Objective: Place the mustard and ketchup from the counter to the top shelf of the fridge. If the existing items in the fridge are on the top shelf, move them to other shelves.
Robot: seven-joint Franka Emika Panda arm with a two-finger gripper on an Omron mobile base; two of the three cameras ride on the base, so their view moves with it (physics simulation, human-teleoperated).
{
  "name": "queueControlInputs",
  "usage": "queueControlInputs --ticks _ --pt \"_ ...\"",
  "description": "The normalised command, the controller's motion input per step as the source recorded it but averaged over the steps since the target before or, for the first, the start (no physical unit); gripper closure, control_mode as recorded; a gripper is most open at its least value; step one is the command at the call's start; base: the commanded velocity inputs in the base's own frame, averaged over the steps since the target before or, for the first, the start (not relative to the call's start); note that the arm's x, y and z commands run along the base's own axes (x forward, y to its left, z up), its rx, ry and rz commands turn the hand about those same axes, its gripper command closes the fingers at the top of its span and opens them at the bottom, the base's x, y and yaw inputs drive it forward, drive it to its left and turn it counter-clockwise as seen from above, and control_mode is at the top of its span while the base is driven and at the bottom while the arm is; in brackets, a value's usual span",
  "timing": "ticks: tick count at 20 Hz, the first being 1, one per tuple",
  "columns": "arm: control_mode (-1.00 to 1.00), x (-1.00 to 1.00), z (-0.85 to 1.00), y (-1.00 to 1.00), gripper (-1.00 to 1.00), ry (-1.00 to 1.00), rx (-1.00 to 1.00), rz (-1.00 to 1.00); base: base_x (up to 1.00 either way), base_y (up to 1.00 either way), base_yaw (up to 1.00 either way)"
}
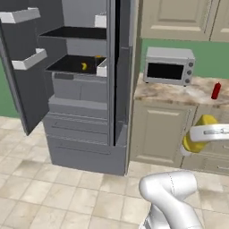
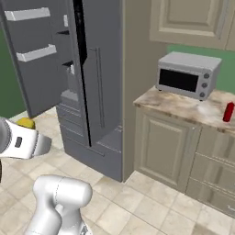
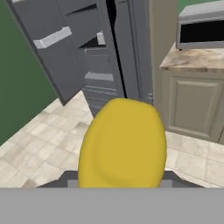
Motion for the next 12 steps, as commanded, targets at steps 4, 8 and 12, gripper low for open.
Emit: queueControlInputs --ticks 4,8,12 --pt "1.00 0.00 0.00 0.00 1.00 0.00 0.00 0.00 0.27 1.00 0.03" --pt "1.00 0.00 0.00 0.00 1.00 0.00 0.00 0.00 0.62 1.00 -0.02" --pt "1.00 0.00 0.00 0.00 1.00 0.00 0.00 0.00 0.80 0.93 -0.15"
